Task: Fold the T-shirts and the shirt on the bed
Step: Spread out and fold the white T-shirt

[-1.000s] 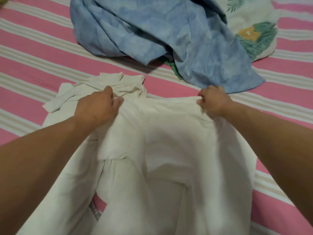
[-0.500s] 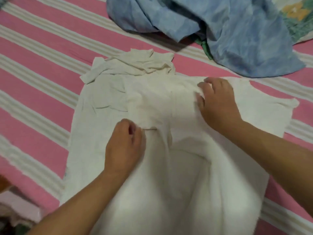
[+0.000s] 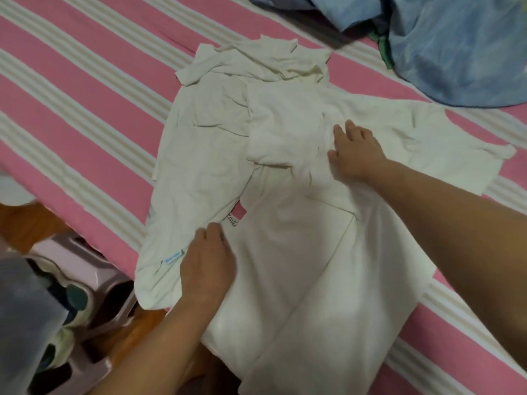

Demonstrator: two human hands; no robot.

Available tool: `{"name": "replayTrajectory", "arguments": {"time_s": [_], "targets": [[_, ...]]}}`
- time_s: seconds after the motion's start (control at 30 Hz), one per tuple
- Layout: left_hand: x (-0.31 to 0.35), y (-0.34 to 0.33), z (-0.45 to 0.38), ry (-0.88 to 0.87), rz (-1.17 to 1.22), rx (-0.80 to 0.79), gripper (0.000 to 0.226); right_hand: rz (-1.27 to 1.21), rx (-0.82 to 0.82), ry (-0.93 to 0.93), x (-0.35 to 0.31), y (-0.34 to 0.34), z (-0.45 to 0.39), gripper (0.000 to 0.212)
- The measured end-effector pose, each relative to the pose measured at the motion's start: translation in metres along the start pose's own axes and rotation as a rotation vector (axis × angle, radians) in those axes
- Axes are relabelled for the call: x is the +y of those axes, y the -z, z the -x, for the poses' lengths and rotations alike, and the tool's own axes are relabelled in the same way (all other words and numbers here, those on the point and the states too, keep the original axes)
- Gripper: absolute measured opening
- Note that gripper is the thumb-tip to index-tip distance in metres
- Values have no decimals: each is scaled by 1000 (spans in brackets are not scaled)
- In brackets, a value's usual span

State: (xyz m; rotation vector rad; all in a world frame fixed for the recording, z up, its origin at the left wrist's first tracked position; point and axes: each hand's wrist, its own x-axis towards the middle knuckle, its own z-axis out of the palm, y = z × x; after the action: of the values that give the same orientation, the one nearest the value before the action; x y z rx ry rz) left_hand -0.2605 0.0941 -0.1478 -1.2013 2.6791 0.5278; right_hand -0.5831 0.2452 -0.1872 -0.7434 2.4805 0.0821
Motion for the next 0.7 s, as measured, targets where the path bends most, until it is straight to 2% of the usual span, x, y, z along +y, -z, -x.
{"name": "replayTrajectory", "arguments": {"time_s": [0.07,0.1,0.17,0.2,0.27,0.33,0.4,0.47,0.53,0.6,0.63,0.7], "targets": [[11,-5,-2,-186,11,107,11,-56,16,-14,-7,23,-4,64],[23,-7,-2,-273,101,98,11,-83,55,-2,-9,35,-8,65],[57,-10,-2,-287,369,-62,9,-115,71,32,-9,54,-16,75],[76,-14,-4,-198,510,-154,9,-119,50,44,-8,59,-21,76],[114,-28,-18,55,750,-316,23,-122,34,52,-7,63,-27,62],[148,-39,-35,315,921,-356,48,-156,94,50,-3,63,-30,44],[173,-47,-48,477,991,-316,59,-221,150,33,1,65,-28,33],[190,-46,-52,575,1058,-243,45,-272,173,41,10,69,-23,28],[198,-36,-42,606,1158,-199,16,-340,196,55,25,74,-14,23],[203,-24,-26,594,1216,-206,22,-538,204,32,45,82,-1,19],[205,-19,-17,519,1193,-218,18,-688,201,14,57,86,10,18],[211,-11,4,261,1071,-223,9,-926,205,1,81,93,36,19]]}}
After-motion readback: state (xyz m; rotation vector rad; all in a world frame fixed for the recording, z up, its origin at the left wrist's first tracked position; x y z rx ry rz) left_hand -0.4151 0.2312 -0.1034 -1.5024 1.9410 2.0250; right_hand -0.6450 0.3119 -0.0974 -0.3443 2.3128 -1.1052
